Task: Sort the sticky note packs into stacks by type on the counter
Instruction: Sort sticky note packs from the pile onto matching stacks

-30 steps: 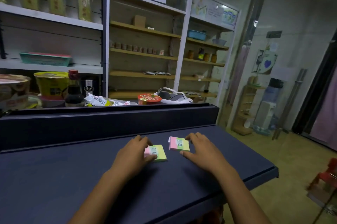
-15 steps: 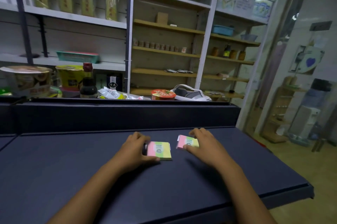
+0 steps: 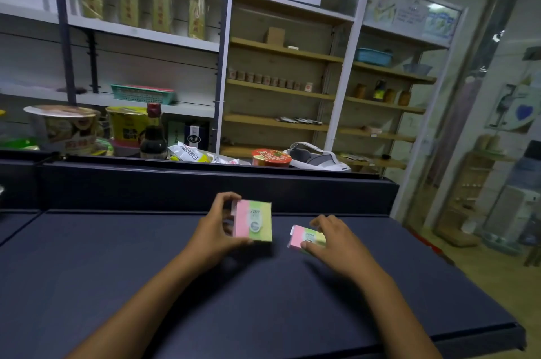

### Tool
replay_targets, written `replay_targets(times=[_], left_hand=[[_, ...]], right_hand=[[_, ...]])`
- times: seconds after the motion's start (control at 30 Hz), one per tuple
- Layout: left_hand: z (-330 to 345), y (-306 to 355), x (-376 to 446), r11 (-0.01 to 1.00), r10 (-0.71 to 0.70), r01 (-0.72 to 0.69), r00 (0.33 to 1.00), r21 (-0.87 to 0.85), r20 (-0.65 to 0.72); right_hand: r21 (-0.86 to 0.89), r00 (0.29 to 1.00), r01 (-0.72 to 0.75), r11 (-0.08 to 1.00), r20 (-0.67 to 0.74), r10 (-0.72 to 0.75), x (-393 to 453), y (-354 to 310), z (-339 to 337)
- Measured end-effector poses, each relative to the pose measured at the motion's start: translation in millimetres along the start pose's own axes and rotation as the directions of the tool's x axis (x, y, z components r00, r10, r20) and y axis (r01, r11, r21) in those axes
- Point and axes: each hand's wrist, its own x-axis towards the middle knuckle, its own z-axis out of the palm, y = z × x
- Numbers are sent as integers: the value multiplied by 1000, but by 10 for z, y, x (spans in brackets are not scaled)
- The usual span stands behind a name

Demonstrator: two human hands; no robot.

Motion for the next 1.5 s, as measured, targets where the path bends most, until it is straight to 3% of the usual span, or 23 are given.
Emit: replay_targets(times=[0.23,0.5,0.73,0.9,1.1,1.17,1.3,1.5], left_hand=[[-55,160,-5,973,62,-87,991,-213,-118],[-41,133,20,974,71,-91,992,-210,-104],[-44,121,25,976,66,-86,992,-200,-103],[-64,130,19,976,56,-77,993,-206,-103],[-69,140,0,975,39,-57,995,-216,-87],[-78,146,-15,974,32,-51,996,-221,-88],[-134,187,-106,977,22,-41,995,-211,-94],[-328,242,-551,975,-12,-27,984,-220,-177]], right_hand=[[-5,999,4,1000,34,-4,56,53,6],[19,977,-92,996,196,87,176,169,-33],[57,960,-158,986,241,140,187,264,-24],[127,967,-185,974,200,158,131,238,-33],[358,985,-165,919,20,169,-88,118,-7],[479,988,-128,868,-19,156,-167,80,30],[751,989,-71,656,-33,145,-332,-67,121],[885,985,25,464,-101,138,-636,-501,292]])
